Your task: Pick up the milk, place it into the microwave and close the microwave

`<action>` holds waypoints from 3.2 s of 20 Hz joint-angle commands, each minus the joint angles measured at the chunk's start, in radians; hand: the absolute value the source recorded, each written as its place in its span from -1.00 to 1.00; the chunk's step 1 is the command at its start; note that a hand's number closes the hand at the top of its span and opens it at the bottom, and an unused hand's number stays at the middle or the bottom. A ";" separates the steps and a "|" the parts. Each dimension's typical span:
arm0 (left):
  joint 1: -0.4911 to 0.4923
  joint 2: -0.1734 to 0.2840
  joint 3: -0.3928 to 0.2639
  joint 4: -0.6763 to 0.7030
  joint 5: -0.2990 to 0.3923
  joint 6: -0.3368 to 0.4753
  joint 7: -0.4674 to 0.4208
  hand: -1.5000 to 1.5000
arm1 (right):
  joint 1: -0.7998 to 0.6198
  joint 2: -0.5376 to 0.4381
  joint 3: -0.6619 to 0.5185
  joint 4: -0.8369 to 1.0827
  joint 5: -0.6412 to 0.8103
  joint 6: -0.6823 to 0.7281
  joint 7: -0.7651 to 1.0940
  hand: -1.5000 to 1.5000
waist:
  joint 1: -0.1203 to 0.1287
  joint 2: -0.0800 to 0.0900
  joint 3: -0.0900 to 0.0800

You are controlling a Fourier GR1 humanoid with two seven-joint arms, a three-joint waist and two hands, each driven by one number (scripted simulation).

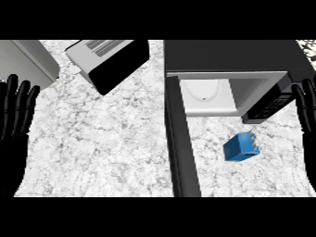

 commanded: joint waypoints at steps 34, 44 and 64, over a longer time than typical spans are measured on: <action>0.988 0.124 -0.537 -0.303 0.041 0.262 -0.565 -1.00 | 0.425 -0.024 -0.170 -0.086 -0.131 0.510 -0.206 -1.00 | 0.026 0.022 0.003; 1.120 0.200 -0.503 -0.261 0.124 0.223 -0.742 -1.00 | 0.256 0.006 -0.114 0.151 0.089 0.424 -0.306 -1.00 | 0.034 0.024 0.003; 1.288 0.292 -0.467 -0.199 0.196 0.157 -0.997 -1.00 | 0.025 -0.048 -0.191 0.716 0.285 0.253 -0.593 -1.00 | 0.037 0.026 0.003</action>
